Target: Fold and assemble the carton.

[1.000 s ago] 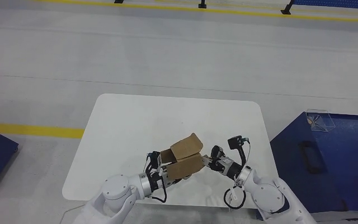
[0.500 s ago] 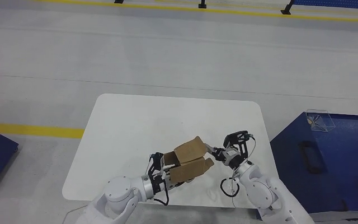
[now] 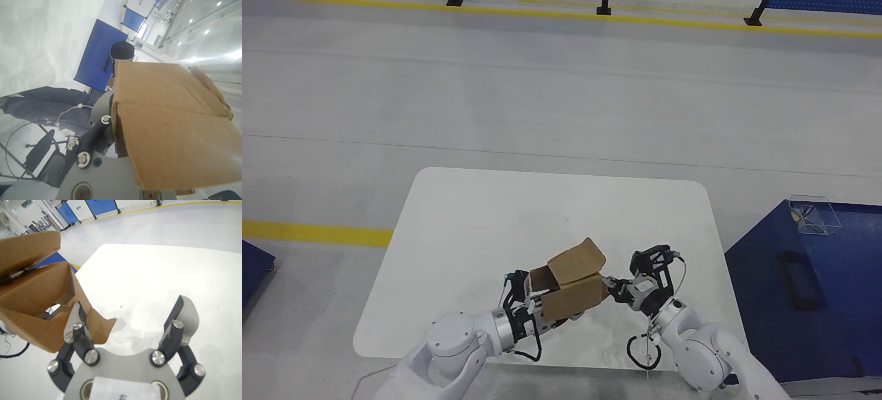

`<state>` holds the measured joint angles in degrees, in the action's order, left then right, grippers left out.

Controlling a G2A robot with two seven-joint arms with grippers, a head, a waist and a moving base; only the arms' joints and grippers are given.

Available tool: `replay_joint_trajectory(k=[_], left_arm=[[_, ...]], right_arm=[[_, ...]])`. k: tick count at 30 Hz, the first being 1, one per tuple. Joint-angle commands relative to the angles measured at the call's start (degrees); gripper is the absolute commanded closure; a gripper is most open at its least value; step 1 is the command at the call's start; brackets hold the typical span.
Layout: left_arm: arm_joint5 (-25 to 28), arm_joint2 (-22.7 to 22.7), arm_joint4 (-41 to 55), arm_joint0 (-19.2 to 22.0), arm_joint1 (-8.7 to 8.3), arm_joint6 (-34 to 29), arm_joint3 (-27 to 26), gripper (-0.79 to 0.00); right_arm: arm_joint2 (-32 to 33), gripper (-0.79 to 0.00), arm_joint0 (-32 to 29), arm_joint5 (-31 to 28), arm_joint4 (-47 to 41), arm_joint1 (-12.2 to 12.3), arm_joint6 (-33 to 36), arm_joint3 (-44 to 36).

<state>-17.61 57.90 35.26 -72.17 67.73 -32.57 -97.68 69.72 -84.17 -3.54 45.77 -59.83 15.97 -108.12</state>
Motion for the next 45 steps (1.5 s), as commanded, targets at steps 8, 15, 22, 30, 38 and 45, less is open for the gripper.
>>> replay_joint_trajectory(k=[8,15,22,30,38,45], left_arm=[[-1.57,-0.19,-0.20,0.77,0.17,0.22,0.48,0.000],[-1.91,0.03,0.23,1.03,0.27,0.24,0.54,0.000],[-1.40,0.56,2.04,1.38,0.44,-0.40,1.49,0.000],[-0.29,1.61,3.68,1.74,0.52,-1.60,2.12,0.000],[-1.47,1.19,3.60,2.71,0.74,-1.13,2.50,0.000],[-1.73,0.22,3.05,3.45,0.99,-1.45,3.01,0.000]], right_arm=[[-1.71,-0.785,1.29,0.95,0.65,-0.69,1.17,0.03],[-1.59,-0.785,2.06,1.02,-0.06,-1.06,2.00,0.50],[2.74,-0.785,1.88,0.85,-4.21,-1.06,1.09,0.91],[7.12,-0.785,1.15,-0.83,-10.41,-0.69,8.52,5.23],[4.80,-0.785,2.19,-7.01,-20.96,-1.10,15.60,7.14],[7.83,-0.785,2.32,-8.67,-27.69,-0.83,18.31,6.83]])
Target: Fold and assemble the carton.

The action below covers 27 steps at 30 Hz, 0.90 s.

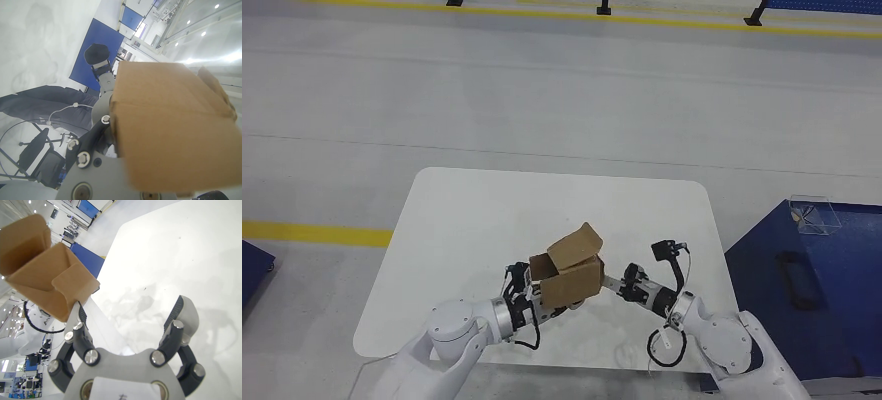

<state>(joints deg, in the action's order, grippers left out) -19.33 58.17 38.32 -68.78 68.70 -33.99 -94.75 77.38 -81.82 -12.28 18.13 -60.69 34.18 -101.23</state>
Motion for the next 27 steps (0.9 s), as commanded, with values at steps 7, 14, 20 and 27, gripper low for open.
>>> replay_joint_trajectory(k=[7,14,20,27], left_arm=[[0.17,-0.19,-0.23,0.04,0.11,-0.30,0.12,0.000],[0.35,-0.55,-1.58,-0.33,0.08,-0.83,-0.06,0.000],[0.29,-0.41,-2.15,-0.58,0.04,-1.01,-0.45,0.000],[0.17,-0.13,-2.14,-0.76,0.02,-1.31,-0.37,0.000]], right_arm=[[1.27,-0.785,-0.41,0.01,-0.37,0.06,-1.58,-1.33],[1.25,-0.785,-0.46,0.36,0.85,-0.01,-3.11,-2.82],[0.14,-0.785,0.17,1.40,2.80,-0.14,-3.12,-3.17],[-1.39,-0.785,1.18,2.37,4.62,-0.34,-2.93,-2.56]])
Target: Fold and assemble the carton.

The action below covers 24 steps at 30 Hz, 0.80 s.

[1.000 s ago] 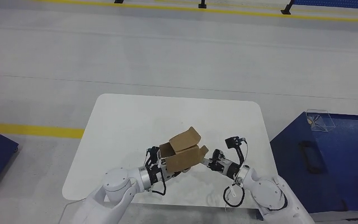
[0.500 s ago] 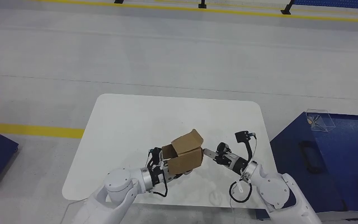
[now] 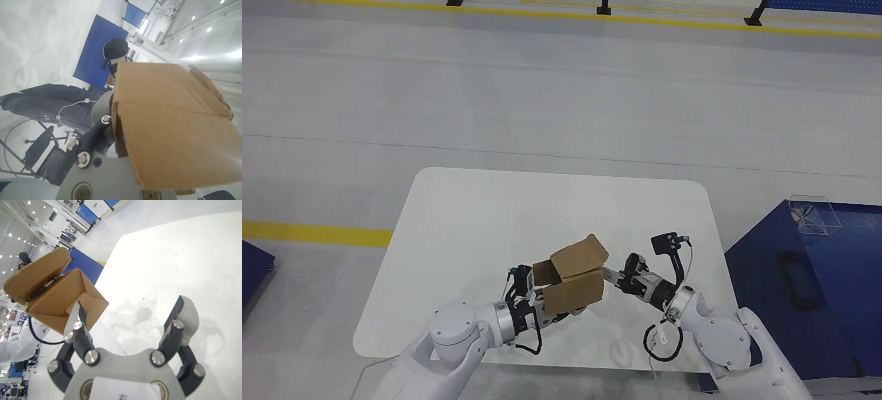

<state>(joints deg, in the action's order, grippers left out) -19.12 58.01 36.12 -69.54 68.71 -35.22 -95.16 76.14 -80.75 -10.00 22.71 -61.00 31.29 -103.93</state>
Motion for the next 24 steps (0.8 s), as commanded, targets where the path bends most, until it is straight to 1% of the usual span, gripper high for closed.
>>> replay_joint_trajectory(k=[1,15,21,24], left_arm=[[-0.05,0.08,0.06,0.01,0.00,-0.15,0.07,0.000],[-0.66,0.30,0.28,0.43,0.06,-0.79,0.24,0.000],[-0.86,0.29,0.16,0.65,0.09,-0.98,0.44,0.000],[-0.73,0.42,0.31,0.62,0.10,-0.97,0.44,0.000]], right_arm=[[-0.31,-0.785,0.27,0.17,0.19,-0.05,0.05,0.26],[-2.06,-0.785,1.61,0.96,0.46,-0.47,-0.25,1.06],[-0.31,-0.785,0.97,0.54,-1.24,-0.43,-1.64,1.19],[0.44,-0.785,0.74,1.57,-0.82,-0.24,0.45,1.88]])
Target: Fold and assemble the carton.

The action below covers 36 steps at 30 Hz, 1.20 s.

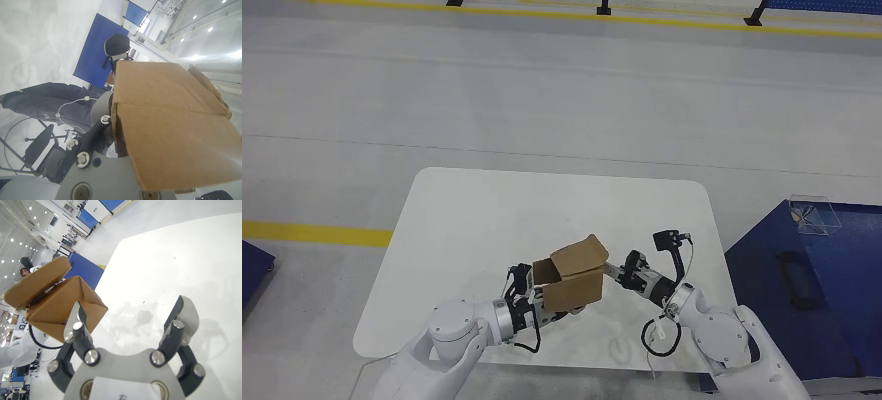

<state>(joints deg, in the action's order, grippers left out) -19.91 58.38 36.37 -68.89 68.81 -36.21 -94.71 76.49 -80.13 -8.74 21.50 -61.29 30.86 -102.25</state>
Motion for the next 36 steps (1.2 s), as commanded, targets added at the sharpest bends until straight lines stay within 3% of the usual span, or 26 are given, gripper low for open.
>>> replay_joint_trajectory(k=[1,8,27,36], left_arm=[[0.07,0.05,0.11,-0.05,0.01,-0.01,-0.02,0.000],[0.08,-0.35,0.11,0.08,0.14,0.14,0.27,0.000],[0.86,-1.37,0.02,-0.92,0.37,0.15,-0.49,0.000],[2.68,-1.45,-0.56,-1.08,0.40,-0.35,-0.82,0.000]], right_arm=[[-0.11,-0.785,0.25,0.30,0.37,0.04,1.36,0.35],[-2.88,-0.785,1.01,-0.19,0.49,-0.38,1.18,0.34],[-2.03,-0.785,-0.43,-3.03,-2.05,-0.35,1.37,1.17],[9.07,-0.785,-5.34,-7.78,-13.19,0.22,-6.50,0.07]])
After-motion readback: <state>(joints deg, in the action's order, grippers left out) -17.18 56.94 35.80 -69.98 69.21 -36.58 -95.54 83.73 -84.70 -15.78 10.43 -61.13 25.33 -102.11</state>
